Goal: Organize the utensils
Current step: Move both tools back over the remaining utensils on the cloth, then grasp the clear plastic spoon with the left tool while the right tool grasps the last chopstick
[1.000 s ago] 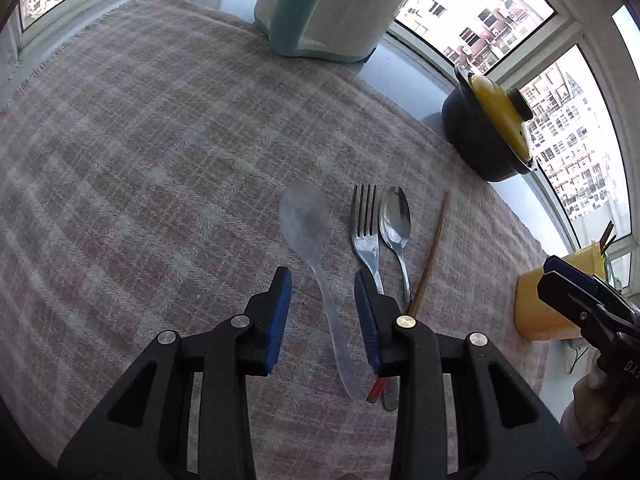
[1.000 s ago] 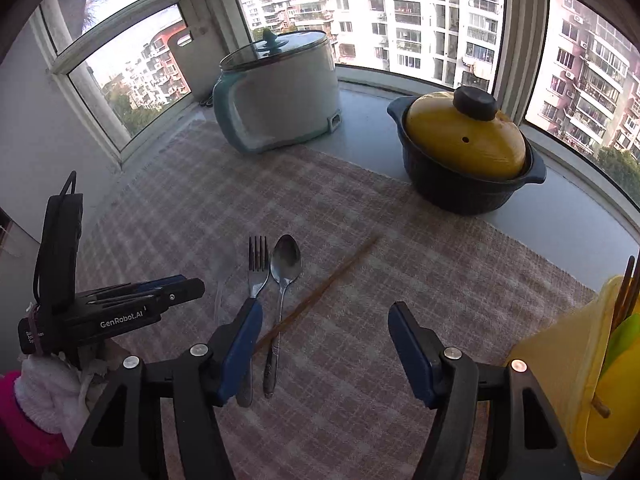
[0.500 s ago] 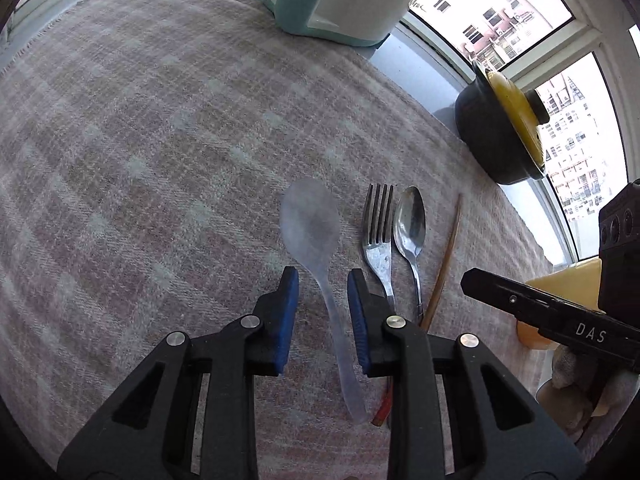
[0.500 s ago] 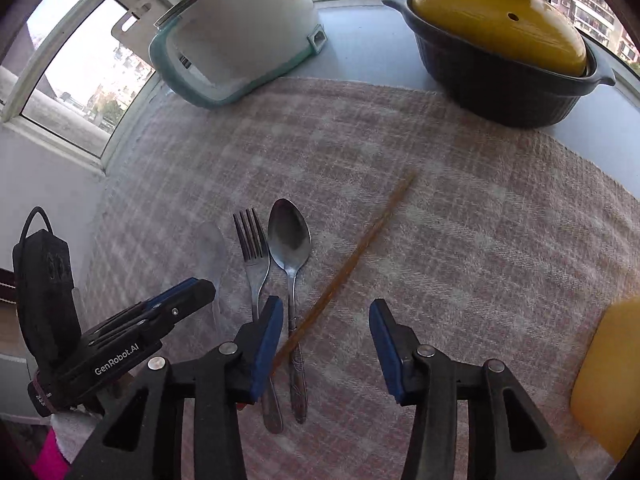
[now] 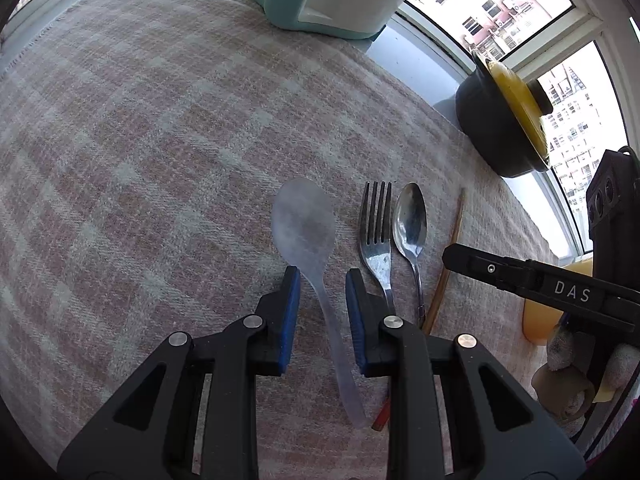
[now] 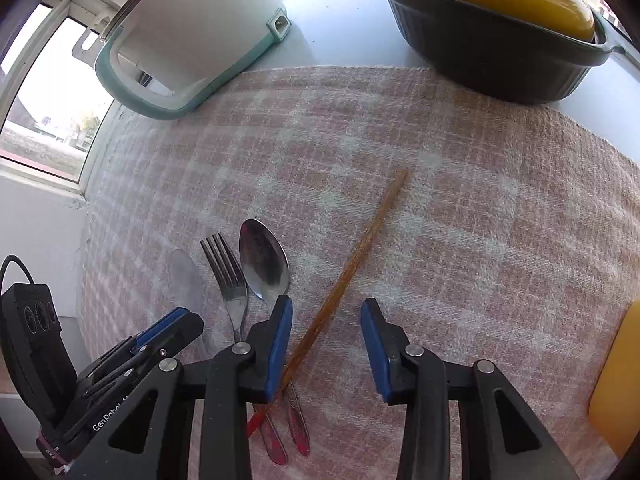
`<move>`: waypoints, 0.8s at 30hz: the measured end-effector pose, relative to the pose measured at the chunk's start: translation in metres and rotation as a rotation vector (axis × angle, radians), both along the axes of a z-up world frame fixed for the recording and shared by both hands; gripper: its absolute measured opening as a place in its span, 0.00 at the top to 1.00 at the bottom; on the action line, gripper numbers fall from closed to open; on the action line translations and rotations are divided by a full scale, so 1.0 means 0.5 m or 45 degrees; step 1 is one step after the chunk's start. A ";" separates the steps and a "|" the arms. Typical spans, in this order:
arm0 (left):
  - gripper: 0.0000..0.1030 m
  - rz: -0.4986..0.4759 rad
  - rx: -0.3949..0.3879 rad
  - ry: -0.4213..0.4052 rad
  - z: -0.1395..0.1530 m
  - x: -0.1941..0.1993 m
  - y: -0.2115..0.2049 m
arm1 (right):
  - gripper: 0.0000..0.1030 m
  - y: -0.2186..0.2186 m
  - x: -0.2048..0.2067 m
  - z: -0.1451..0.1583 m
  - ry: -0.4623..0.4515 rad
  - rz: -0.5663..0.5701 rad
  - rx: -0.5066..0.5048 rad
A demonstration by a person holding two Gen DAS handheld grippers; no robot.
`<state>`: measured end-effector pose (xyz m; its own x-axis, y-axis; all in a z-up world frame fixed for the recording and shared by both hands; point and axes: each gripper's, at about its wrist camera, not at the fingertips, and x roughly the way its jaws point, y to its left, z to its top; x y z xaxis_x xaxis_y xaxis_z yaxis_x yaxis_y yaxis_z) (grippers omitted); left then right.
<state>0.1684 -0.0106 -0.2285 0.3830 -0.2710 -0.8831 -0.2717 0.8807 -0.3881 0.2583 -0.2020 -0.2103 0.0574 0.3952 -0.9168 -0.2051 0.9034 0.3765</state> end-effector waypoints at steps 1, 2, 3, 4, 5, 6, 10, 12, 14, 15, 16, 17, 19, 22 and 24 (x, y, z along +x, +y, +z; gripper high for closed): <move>0.78 -0.006 0.011 0.000 0.000 0.000 -0.002 | 0.64 0.002 -0.001 0.002 -0.004 0.004 -0.004; 0.79 -0.013 0.027 0.000 0.000 0.004 -0.007 | 0.64 0.006 -0.002 0.005 -0.013 0.016 -0.014; 0.82 -0.020 0.048 0.001 0.001 0.005 -0.010 | 0.64 0.012 -0.002 0.006 -0.018 0.033 -0.027; 0.84 -0.027 0.067 0.000 0.000 0.006 -0.013 | 0.64 0.016 -0.003 0.005 -0.017 0.042 -0.033; 0.86 -0.027 0.076 0.000 -0.001 0.009 -0.015 | 0.64 0.019 -0.003 0.001 -0.010 0.045 -0.032; 0.88 -0.023 0.077 0.001 -0.002 0.010 -0.014 | 0.64 0.021 -0.003 -0.001 -0.006 0.041 -0.033; 0.89 -0.027 0.079 -0.002 -0.004 0.009 -0.011 | 0.64 0.027 -0.002 0.000 -0.012 0.038 -0.052; 0.90 -0.034 0.093 -0.007 -0.004 0.008 -0.013 | 0.65 0.033 -0.005 0.000 -0.022 0.056 -0.071; 0.91 -0.035 0.101 -0.011 -0.003 0.010 -0.016 | 0.65 0.044 -0.008 -0.001 -0.030 0.070 -0.087; 0.91 -0.036 0.106 -0.014 -0.003 0.011 -0.017 | 0.66 0.052 -0.010 -0.002 -0.034 0.074 -0.096; 0.92 -0.040 0.113 -0.017 -0.003 0.011 -0.018 | 0.67 0.055 -0.010 -0.002 -0.039 0.079 -0.107; 0.92 -0.043 0.117 -0.018 -0.003 0.012 -0.020 | 0.69 0.062 -0.010 -0.003 -0.046 0.086 -0.124; 0.93 -0.049 0.120 -0.020 -0.003 0.013 -0.021 | 0.73 0.077 -0.011 -0.004 -0.058 0.099 -0.155; 0.94 -0.056 0.128 -0.021 -0.001 0.013 -0.023 | 0.80 0.089 -0.010 -0.005 -0.077 0.120 -0.200; 0.95 -0.057 0.134 -0.023 -0.001 0.012 -0.021 | 0.84 0.096 -0.009 -0.005 -0.081 0.129 -0.222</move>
<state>0.1743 -0.0212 -0.2288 0.3884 -0.1945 -0.9007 -0.2248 0.9279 -0.2973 0.2538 -0.1542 -0.2129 0.0856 0.2376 -0.9676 -0.3166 0.9273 0.1997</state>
